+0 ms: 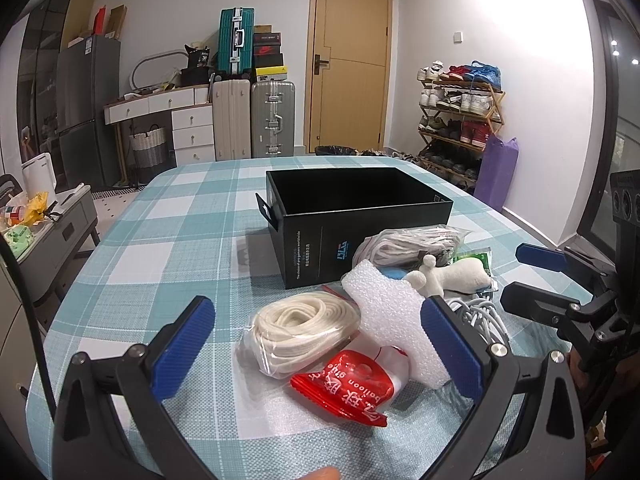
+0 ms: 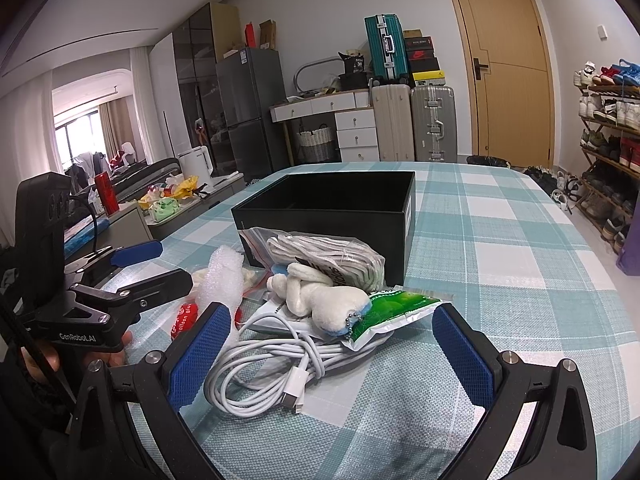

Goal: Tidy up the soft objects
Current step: 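Move both tools toward the pile of items beside the black box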

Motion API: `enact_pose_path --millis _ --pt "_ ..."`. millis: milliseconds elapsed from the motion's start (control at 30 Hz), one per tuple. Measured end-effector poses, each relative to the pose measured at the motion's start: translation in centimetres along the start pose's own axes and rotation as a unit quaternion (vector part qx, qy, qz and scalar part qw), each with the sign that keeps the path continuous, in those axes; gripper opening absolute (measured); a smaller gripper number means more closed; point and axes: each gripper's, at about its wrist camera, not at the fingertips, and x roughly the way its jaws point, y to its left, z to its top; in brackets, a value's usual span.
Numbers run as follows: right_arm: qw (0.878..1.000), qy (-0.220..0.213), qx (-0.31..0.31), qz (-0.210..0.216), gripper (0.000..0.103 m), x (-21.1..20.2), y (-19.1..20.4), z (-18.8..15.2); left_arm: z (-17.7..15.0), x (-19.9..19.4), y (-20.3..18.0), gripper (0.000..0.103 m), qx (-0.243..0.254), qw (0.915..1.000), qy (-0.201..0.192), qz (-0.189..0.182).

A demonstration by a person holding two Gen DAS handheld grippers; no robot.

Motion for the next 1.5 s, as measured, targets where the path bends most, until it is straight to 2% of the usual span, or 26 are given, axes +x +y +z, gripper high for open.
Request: enact_pose_path --millis 133,267,500,633,1000,1500 --pt "1.0 0.001 0.0 0.0 0.103 0.0 0.1 0.0 -0.1 -0.1 -0.3 0.103 -0.005 0.9999 -0.006 0.008" --pt "1.0 0.002 0.0 0.0 0.103 -0.2 -0.5 -0.1 0.0 0.3 -0.2 0.103 -0.005 0.9999 0.009 0.001" --pt "1.0 0.004 -0.001 -0.003 0.103 -0.2 -0.8 -0.3 0.3 0.4 -0.9 0.103 0.011 0.9998 0.012 0.008" --pt "1.0 0.007 -0.001 -0.004 0.103 -0.1 -1.8 -0.8 0.5 0.2 -0.8 0.103 0.002 0.9999 0.009 0.006" --pt "0.999 0.027 -0.01 -0.015 0.102 0.7 -1.5 0.8 1.3 0.7 -1.5 0.103 0.006 0.9999 0.012 0.003" --pt "0.999 0.046 0.001 -0.028 0.103 1.3 -2.2 2.0 1.0 2.7 -2.5 0.102 0.016 0.9974 0.058 -0.04"
